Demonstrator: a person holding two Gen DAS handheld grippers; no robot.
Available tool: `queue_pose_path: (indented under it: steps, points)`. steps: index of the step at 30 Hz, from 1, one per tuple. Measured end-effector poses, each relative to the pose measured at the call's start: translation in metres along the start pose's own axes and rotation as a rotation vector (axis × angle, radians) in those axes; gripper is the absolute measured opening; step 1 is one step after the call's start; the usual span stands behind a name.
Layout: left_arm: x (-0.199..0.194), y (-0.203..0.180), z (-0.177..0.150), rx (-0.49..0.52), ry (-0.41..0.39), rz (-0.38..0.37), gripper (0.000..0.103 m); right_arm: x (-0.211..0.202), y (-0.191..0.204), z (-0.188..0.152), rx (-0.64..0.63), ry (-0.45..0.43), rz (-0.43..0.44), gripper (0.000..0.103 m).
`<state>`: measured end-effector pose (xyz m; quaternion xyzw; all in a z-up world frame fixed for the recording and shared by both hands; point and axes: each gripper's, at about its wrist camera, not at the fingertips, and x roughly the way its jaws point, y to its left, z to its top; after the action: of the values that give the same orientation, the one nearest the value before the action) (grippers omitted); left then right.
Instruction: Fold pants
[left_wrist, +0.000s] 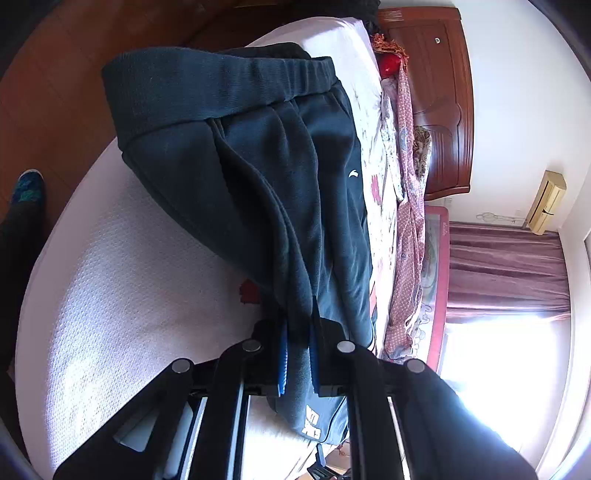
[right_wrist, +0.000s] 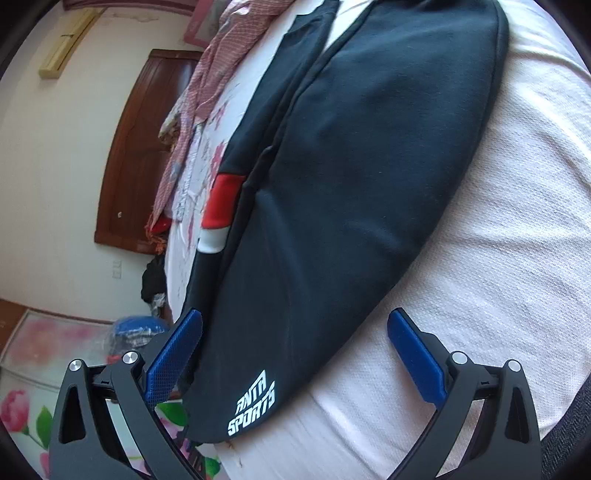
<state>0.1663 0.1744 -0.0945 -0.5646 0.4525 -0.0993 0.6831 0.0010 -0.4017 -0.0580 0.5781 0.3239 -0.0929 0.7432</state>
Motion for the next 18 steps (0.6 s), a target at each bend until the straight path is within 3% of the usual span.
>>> queue_pose_path:
  steps: [4, 6, 7, 8, 14, 18]
  points:
    - [0.0, -0.004, -0.003, 0.03, -0.006, 0.009, 0.008, 0.006, 0.003, 0.004, 0.004, -0.033, 0.014, 0.098]
    - [0.001, -0.006, -0.003, 0.037, -0.01, 0.009, 0.008, 0.008, 0.006, 0.006, -0.035, -0.041, -0.035, 0.07]
    - [0.002, -0.005, -0.002, 0.037, -0.014, 0.007, 0.008, 0.011, 0.007, 0.008, -0.047, -0.031, -0.069, 0.034]
    - [0.002, -0.005, -0.003, 0.036, -0.018, 0.003, 0.008, 0.014, 0.005, 0.009, -0.051, -0.014, -0.109, 0.005]
    - [-0.017, -0.012, -0.015, 0.087, -0.079, -0.021, 0.007, 0.0, 0.031, 0.011, -0.195, 0.001, -0.112, 0.005]
    - [-0.042, -0.02, -0.029, 0.136, -0.115, -0.054, 0.007, -0.02, 0.051, 0.024, -0.263, 0.021, -0.046, 0.005]
